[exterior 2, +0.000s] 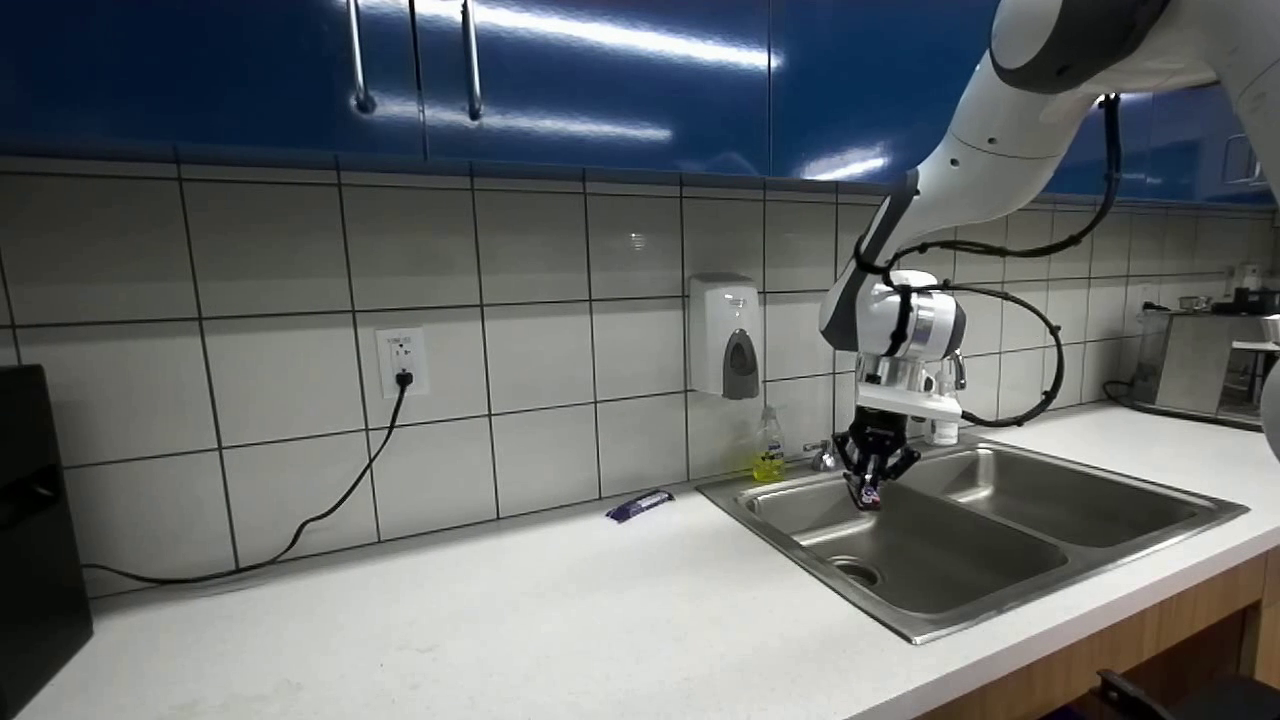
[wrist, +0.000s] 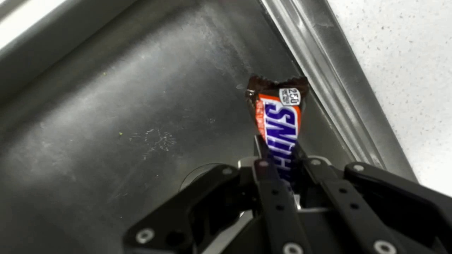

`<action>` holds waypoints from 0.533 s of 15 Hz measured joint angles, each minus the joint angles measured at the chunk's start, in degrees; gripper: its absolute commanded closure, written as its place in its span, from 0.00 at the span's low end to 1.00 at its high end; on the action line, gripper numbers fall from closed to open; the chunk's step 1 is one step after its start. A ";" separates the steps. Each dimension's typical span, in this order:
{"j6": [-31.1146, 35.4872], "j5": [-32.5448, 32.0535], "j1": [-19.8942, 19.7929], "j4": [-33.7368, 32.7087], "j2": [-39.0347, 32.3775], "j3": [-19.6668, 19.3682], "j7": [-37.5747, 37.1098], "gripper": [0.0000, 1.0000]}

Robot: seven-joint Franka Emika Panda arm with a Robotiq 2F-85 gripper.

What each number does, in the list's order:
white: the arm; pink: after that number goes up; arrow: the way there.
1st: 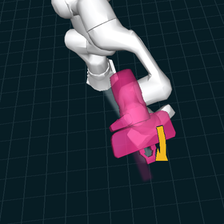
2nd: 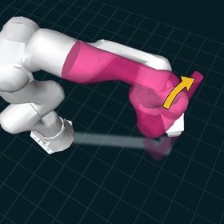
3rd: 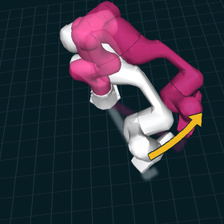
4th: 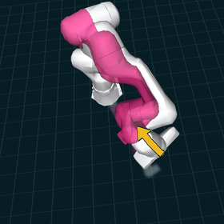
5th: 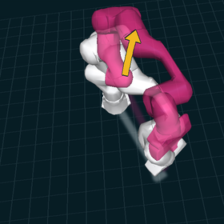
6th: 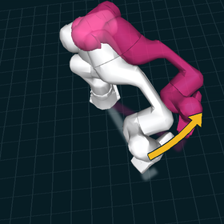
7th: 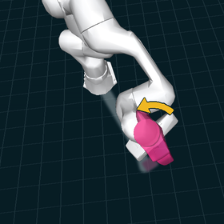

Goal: Put the snickers bar inside the sink

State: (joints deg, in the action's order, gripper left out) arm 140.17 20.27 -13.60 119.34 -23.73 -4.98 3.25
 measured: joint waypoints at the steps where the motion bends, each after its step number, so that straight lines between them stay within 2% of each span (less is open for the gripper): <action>1: 0.03 0.19 -0.29 0.28 0.22 -0.28 0.00 0.96; 2: 0.05 0.34 -0.54 0.49 0.40 -0.48 0.00 0.96; 3: 0.06 0.37 -0.69 0.65 0.52 -0.72 0.00 0.85; 8: 0.16 0.38 -0.78 1.00 0.72 -1.17 0.00 0.85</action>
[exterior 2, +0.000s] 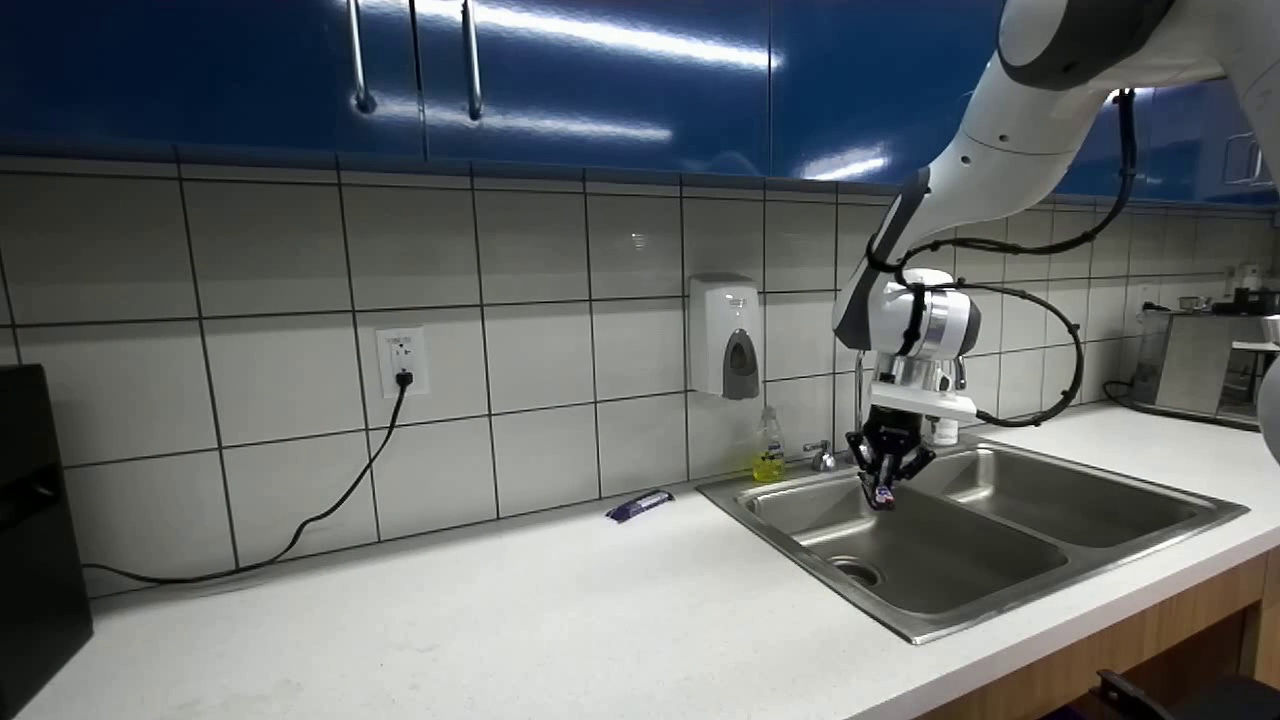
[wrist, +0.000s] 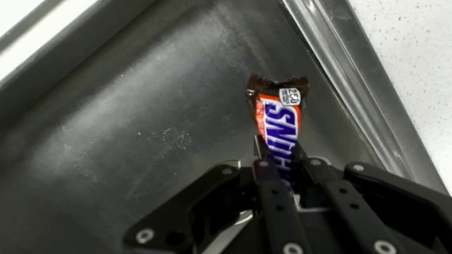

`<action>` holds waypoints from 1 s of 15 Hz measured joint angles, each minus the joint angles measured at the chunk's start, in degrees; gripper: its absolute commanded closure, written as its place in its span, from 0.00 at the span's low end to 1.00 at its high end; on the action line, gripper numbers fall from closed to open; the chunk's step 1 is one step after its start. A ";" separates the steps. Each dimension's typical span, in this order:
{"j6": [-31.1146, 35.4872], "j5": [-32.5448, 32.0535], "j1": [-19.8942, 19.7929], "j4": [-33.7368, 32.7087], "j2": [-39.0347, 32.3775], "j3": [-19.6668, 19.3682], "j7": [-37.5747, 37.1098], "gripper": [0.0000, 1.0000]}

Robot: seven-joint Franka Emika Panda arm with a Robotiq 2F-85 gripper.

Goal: Put the snickers bar inside the sink

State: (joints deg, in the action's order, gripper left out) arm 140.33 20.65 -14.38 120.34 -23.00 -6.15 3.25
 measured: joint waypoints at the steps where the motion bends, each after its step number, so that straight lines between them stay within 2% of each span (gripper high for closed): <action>1: 0.01 0.00 0.00 0.04 0.04 0.00 0.00 0.85; 7: 0.04 0.00 0.00 0.13 0.09 0.00 0.00 0.85; 8: 0.04 0.00 0.00 0.14 0.09 0.00 0.00 0.96; 12: 0.20 -0.01 0.01 0.07 -0.55 0.01 0.00 0.96; 15: 2.17 0.06 -0.01 -1.12 -3.58 0.02 -0.02 0.96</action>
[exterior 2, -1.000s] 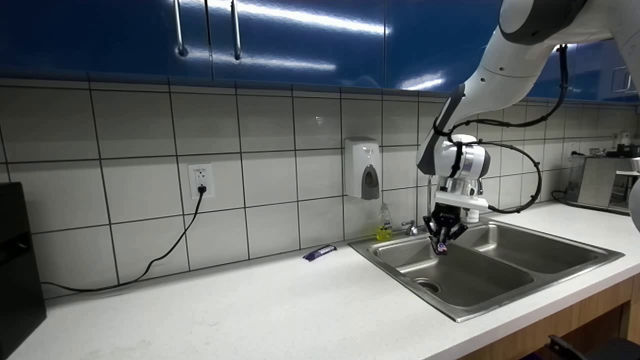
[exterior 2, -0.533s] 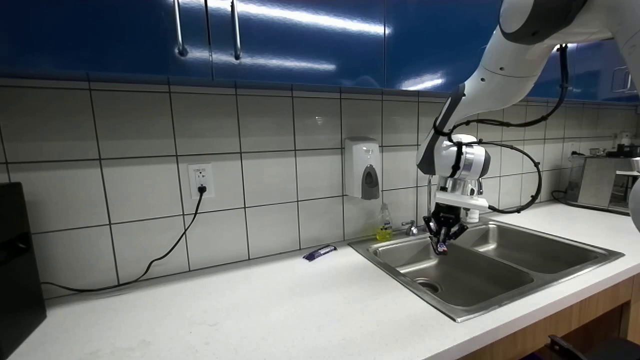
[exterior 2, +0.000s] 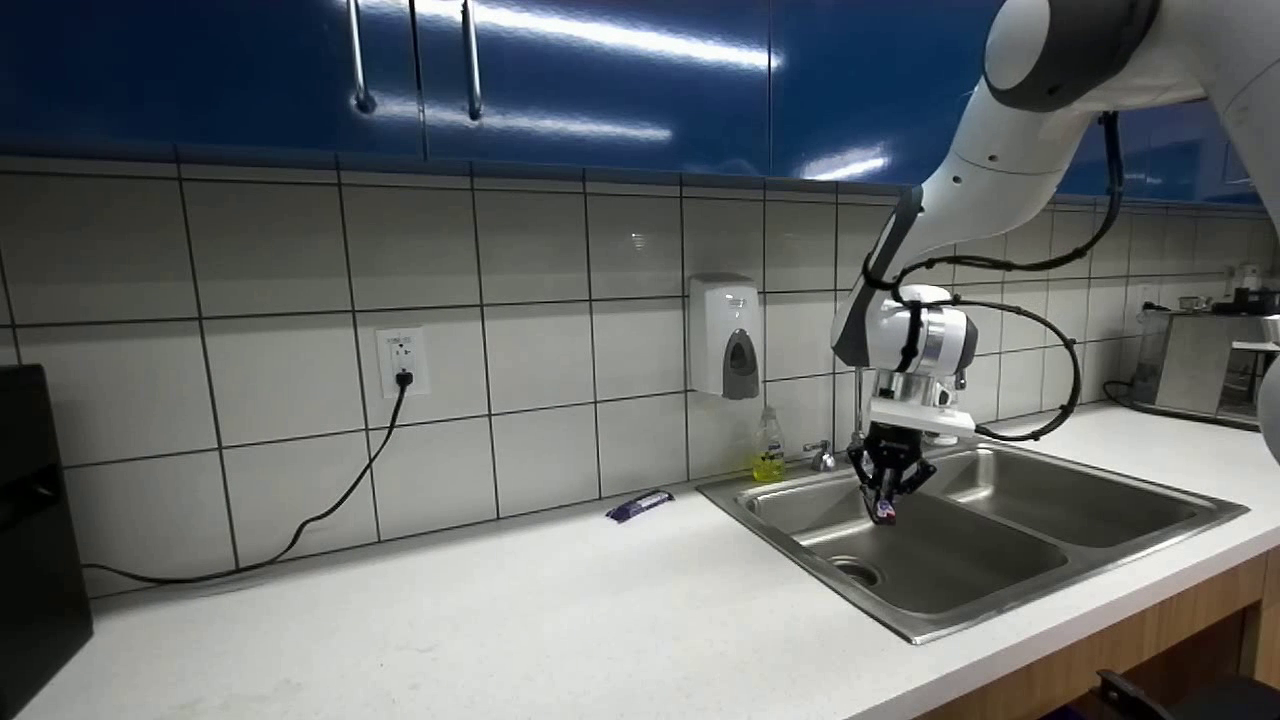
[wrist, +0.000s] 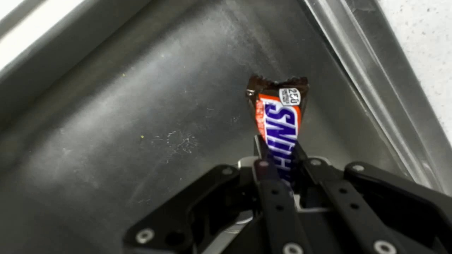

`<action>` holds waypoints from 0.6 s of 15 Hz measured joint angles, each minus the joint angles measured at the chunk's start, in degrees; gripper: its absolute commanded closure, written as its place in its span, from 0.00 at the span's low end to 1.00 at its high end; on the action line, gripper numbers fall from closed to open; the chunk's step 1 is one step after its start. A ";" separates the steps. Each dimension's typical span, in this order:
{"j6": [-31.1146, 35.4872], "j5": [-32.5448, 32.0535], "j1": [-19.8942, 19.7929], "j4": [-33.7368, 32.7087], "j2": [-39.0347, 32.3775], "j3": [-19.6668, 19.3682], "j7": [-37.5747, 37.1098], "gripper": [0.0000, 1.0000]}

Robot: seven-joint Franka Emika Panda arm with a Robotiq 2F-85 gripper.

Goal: Put the snickers bar inside the sink

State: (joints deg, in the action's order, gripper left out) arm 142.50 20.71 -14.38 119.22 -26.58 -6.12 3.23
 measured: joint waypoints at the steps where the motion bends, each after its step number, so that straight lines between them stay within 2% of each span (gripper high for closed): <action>1: 0.94 0.01 -0.04 -0.78 -1.57 -0.01 -0.12 0.96; 9: 5.55 -0.01 -2.13 -12.24 -17.16 -0.02 -1.61 0.96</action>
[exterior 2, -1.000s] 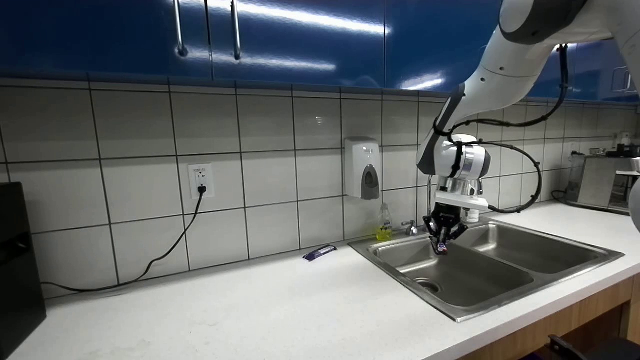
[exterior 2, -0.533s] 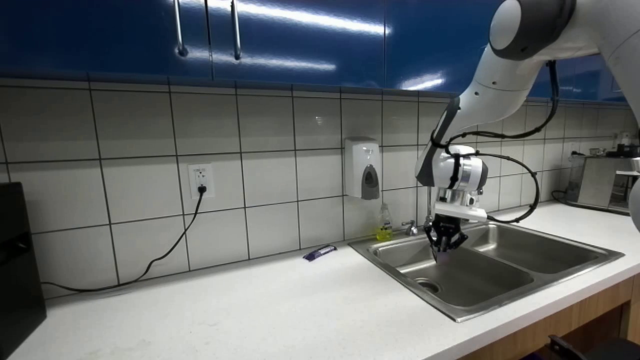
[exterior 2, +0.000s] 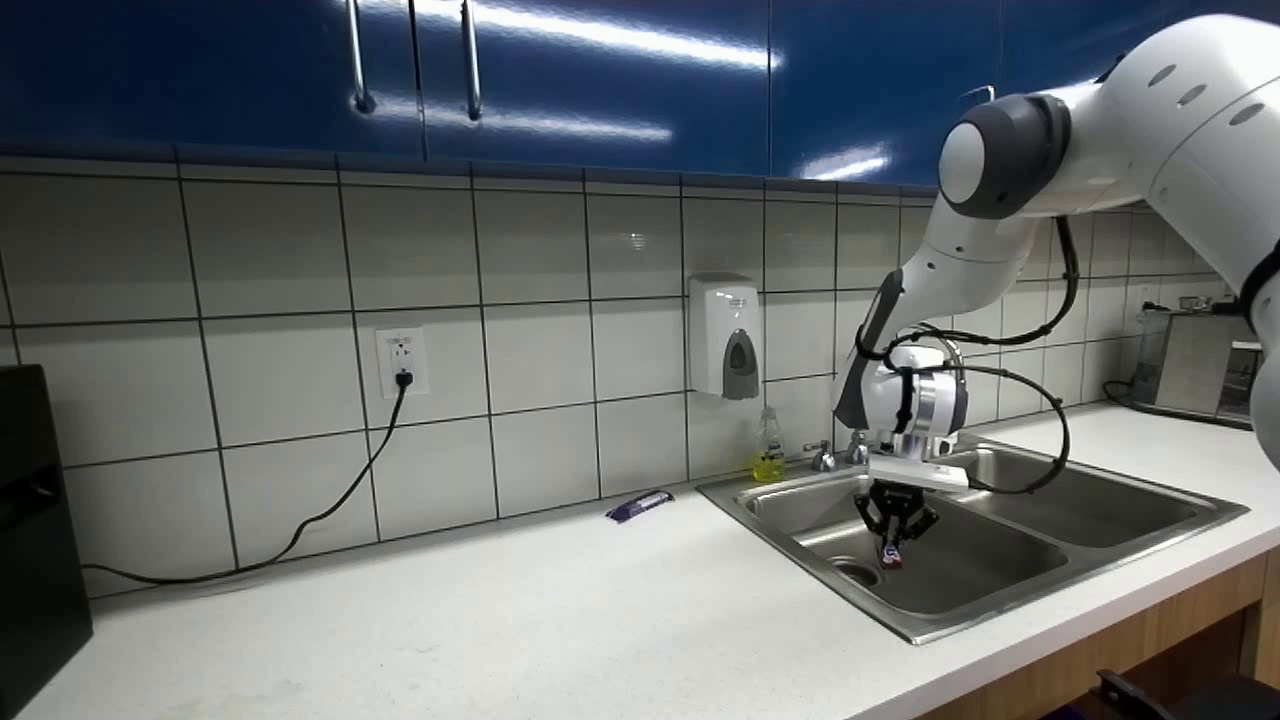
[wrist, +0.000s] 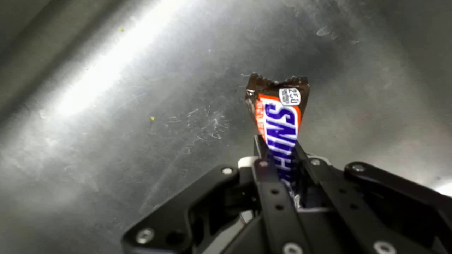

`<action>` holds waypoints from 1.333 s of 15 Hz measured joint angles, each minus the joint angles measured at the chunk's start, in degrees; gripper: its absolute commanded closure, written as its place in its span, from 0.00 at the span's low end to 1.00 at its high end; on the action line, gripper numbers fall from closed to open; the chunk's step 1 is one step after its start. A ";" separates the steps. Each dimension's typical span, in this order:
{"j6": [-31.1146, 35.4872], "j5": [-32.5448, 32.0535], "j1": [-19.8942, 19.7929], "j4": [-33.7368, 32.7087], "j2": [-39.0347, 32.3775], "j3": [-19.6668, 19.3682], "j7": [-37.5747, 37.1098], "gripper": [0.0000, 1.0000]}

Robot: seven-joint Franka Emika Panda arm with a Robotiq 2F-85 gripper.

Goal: Put the snickers bar inside the sink

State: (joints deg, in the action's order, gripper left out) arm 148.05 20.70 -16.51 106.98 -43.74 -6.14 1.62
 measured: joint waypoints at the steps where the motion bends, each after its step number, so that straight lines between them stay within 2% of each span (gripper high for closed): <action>1: 0.05 -0.05 -0.16 -1.56 -1.73 0.00 -0.35 0.96; 7: 0.05 -0.27 -0.35 -9.00 -9.82 -0.03 -2.38 0.96; 13: -0.03 -0.52 -0.43 -13.16 -14.02 -0.61 -3.72 0.96; 14: -0.06 -0.53 -0.46 -13.58 -14.42 -0.68 -3.83 0.60; 16: -0.17 -0.53 -0.49 -14.32 -14.94 -0.80 -4.20 0.53; 20: -0.18 -0.55 -0.49 -14.87 -15.28 -1.03 -4.99 0.22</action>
State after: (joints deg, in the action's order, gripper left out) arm 147.88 20.15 -17.00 92.11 -59.02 -7.17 -3.37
